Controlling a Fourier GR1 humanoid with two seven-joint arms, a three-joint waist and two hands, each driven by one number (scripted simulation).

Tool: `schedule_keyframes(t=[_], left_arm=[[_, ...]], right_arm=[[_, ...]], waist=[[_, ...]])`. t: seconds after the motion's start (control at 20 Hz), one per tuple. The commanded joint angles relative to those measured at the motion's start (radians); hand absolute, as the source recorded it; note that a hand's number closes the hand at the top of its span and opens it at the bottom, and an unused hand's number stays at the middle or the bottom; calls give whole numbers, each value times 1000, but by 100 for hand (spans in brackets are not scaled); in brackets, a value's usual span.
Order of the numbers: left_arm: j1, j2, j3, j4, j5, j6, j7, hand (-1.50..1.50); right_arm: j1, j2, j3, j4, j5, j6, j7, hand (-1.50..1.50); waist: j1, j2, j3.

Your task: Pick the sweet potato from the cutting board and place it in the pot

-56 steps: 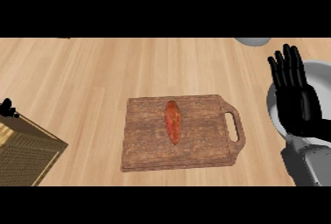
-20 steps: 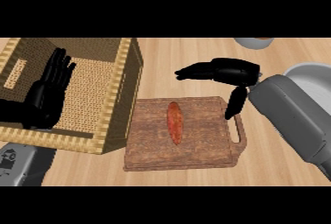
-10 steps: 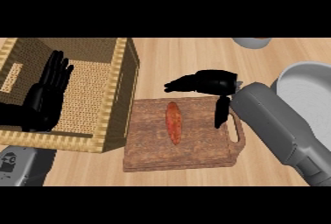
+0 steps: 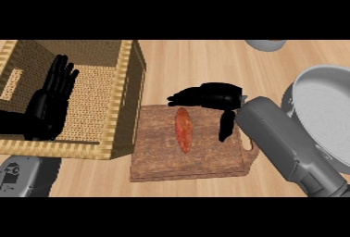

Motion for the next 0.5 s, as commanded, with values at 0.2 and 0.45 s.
schedule_keyframes(t=[0.2, 0.45], left_arm=[[-38, -29, -2, -96, -43, 64, 135, 0], [6, -37, 43, -97, -40, 31, 95, 0]], right_arm=[[25, 70, -24, 90, 139, -103, 20, -150], [65, 115, -52, 27, 177, -44, 80, -150]], waist=[[5, 1, 1], [0, -1, 1]])
